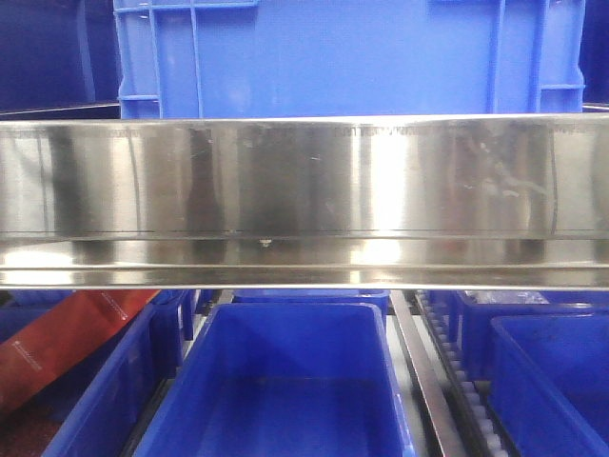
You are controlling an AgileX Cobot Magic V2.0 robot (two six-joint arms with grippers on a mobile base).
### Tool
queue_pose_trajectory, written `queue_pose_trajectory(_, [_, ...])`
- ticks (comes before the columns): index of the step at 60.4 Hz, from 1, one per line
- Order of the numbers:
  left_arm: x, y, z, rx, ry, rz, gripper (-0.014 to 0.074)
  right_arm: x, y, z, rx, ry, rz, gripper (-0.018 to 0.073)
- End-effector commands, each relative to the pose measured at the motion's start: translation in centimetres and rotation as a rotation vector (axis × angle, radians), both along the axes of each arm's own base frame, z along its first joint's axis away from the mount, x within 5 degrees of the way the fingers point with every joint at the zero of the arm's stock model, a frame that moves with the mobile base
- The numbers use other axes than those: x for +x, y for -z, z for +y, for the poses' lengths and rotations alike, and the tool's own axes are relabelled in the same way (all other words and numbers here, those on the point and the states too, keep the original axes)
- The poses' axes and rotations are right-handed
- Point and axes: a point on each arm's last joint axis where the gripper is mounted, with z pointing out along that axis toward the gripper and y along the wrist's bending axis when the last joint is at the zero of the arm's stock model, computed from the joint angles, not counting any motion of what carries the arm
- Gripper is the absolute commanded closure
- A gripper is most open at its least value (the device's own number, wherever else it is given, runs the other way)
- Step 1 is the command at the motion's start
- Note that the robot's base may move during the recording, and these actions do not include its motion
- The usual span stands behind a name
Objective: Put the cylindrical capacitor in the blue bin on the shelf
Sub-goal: 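Lower the orange cylinder with the left gripper into a blue bin, then open the left gripper to release the orange cylinder, raise it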
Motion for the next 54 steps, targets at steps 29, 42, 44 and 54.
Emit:
queue_pose_trajectory(29, [9.9,9.4,-9.0,0.107,0.018,0.127,0.0542,-0.1,-0.6,-0.1,-0.005,0.007,-0.059,0.0722])
queue_pose_trajectory(42, [9.8,9.2,-9.2,0.083,0.027,0.132,-0.0036,-0.1,-0.6,-0.1,-0.005,0.007,-0.059,0.0722])
queue_pose_trajectory(44, [9.7,9.1,-9.1,0.080,0.027,0.134,-0.0006,-0.1,-0.6,-0.1,-0.005,0.007,-0.059,0.0722])
queue_pose_trajectory(54, [8.8,7.5,-8.3,0.080,0.022,0.136,0.0138,-0.1,-0.7,-0.1,-0.004,0.008,-0.063,0.0722])
